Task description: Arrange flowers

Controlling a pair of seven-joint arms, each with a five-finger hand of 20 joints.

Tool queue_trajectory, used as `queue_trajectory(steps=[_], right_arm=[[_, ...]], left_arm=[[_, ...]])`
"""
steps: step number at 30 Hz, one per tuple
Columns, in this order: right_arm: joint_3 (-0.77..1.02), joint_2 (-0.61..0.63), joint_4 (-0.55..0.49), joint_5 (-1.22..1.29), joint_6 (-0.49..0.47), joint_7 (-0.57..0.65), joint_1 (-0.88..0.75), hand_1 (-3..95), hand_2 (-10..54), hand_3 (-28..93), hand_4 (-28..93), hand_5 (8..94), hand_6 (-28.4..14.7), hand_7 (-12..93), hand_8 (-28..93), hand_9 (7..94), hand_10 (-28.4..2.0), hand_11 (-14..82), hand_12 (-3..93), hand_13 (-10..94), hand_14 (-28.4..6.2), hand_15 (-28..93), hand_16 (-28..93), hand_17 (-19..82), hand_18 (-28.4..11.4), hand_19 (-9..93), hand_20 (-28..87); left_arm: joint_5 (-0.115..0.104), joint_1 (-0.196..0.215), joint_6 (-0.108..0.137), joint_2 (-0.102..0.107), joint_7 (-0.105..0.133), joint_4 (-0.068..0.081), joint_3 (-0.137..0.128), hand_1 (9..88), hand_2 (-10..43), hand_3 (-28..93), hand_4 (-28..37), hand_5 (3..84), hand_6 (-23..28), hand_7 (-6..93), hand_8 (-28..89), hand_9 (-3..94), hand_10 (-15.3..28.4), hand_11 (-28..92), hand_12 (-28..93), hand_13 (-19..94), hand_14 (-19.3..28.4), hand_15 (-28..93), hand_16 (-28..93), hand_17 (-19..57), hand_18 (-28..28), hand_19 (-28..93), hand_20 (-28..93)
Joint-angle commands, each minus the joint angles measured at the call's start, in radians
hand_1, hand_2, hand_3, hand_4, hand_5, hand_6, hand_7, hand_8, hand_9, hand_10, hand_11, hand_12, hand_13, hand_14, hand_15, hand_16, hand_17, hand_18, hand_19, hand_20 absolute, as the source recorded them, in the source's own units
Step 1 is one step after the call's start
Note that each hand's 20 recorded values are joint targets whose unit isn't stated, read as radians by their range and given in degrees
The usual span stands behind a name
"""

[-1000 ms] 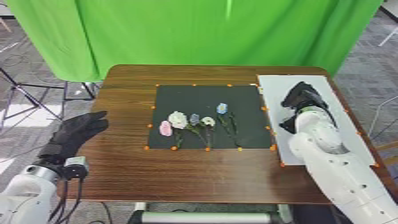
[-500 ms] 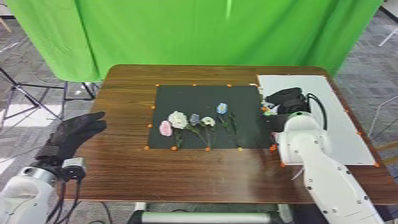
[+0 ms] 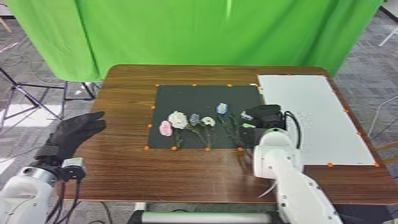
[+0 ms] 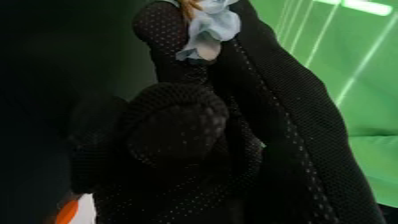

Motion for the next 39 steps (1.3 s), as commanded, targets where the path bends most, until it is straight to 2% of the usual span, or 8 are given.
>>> queue_trajectory(steps=[1, 16, 24, 31, 33, 36, 38, 39], right_arm=[[0.002, -0.003, 0.001, -0.022, -0.004, -0.018, -0.026, 68.6, -9.5, 49, -13, 80.0, -1.7, 24, 8, 88.3, -11.6, 8.2, 40.4, 94, -0.5, 52, 33, 69, -7.5, 89, 42], [0.015, 0.013, -0.02, -0.032, -0.034, -0.05, -0.06, 62.4, -9.5, 51, -13, 75.7, -1.0, 24, 8, 82.0, -12.8, 7.4, 38.5, 92, -1.7, 53, 34, 66, -9.9, 91, 43], [0.017, 0.02, -0.031, -0.041, -0.058, -0.056, -0.068, 59.7, -9.5, 51, -13, 70.3, -1.0, 21, 8, 69.2, -15.0, 18.0, 21.8, 90, -2.2, 56, 33, 63, -10.6, 92, 42], [0.023, 0.025, -0.04, -0.033, -0.091, -0.064, -0.069, 49.4, -9.5, 64, -17, 65.3, 0.8, 18, -2, 63.9, -16.0, 13.1, 19.6, 88, -2.9, 56, 31, 61, -11.8, 92, 41], [0.023, 0.026, -0.04, -0.04, -0.087, -0.066, -0.067, 48.0, -9.5, 65, -16, 64.5, 1.1, 18, -8, 63.3, -16.1, 12.4, 19.1, 88, -3.2, 55, 31, 61, -11.8, 92, 40], [0.036, 0.029, -0.051, -0.046, -0.088, -0.075, -0.066, 46.9, -9.5, 64, -16, 63.1, 0.9, 17, -9, 61.8, -16.1, 11.4, 18.7, 87, -3.5, 55, 31, 60, -12.1, 92, 40], [0.069, 0.031, -0.071, -0.021, -0.104, -0.114, -0.071, 46.0, -9.5, 64, -16, 61.9, 0.7, 17, -9, 60.5, -16.5, 10.7, 18.7, 86, -4.3, 55, 31, 58, -13.1, 92, 40], [0.083, 0.042, -0.085, 0.029, -0.074, -0.187, -0.079, 45.4, -9.5, 64, -16, 61.5, 0.5, 17, -9, 59.9, -16.5, 10.5, 18.8, 85, -4.6, 55, 31, 57, -13.5, 91, 40]], left_arm=[[0.003, 0.006, -0.002, 0.0, 0.001, -0.002, -0.003, 28.1, 4.8, 62, -20.2, 44.2, 2.2, 13.3, -8, 44.0, 14.1, 21, 12, 34, 18.4, 16, 1, 0.4, 13.8, 12, 14], [0.004, 0.005, -0.011, 0.003, -0.004, -0.001, 0.0, 28.3, 4.7, 62, -20.1, 44.2, 2.3, 13.3, -8, 43.9, 14.0, 21, 12, 34, 18.5, 16, 1, 0.3, 13.8, 12, 14], [0.004, 0.0, -0.017, 0.005, -0.011, 0.002, 0.006, 28.2, 4.7, 62, -20.0, 44.2, 2.3, 13.3, -8, 43.9, 14.0, 21, 12, 34, 18.4, 16, 1, 0.3, 13.8, 12, 14], [0.006, -0.015, -0.025, 0.011, -0.016, 0.008, 0.014, 28.3, 4.7, 62, -20.0, 44.2, 2.3, 13.3, -8, 44.0, 14.0, 21, 12, 34, 18.4, 16, 1, 0.4, 13.8, 12, 14], [0.004, -0.014, -0.023, 0.011, -0.017, 0.007, 0.015, 28.4, 4.7, 62, -20.0, 44.2, 2.3, 13.3, -8, 44.0, 14.0, 21, 12, 34, 18.4, 16, 1, 0.4, 13.8, 12, 13], [0.004, -0.012, -0.021, 0.008, -0.014, 0.006, 0.015, 28.4, 4.7, 62, -20.1, 44.3, 2.3, 13.3, -8, 44.0, 14.0, 21, 12, 34, 18.3, 16, 1, 0.4, 13.8, 12, 13], [0.005, -0.011, -0.021, 0.006, -0.015, 0.005, 0.015, 28.3, 4.7, 62, -20.0, 44.3, 2.3, 13.3, -8, 44.0, 14.0, 21, 12, 34, 18.4, 16, 1, 0.4, 13.8, 12, 13], [0.003, -0.012, -0.021, 0.006, -0.016, 0.006, 0.017, 28.3, 4.7, 62, -20.0, 44.2, 2.3, 13.3, -8, 44.0, 14.0, 21, 12, 34, 18.3, 16, 1, 0.4, 13.8, 12, 14]])
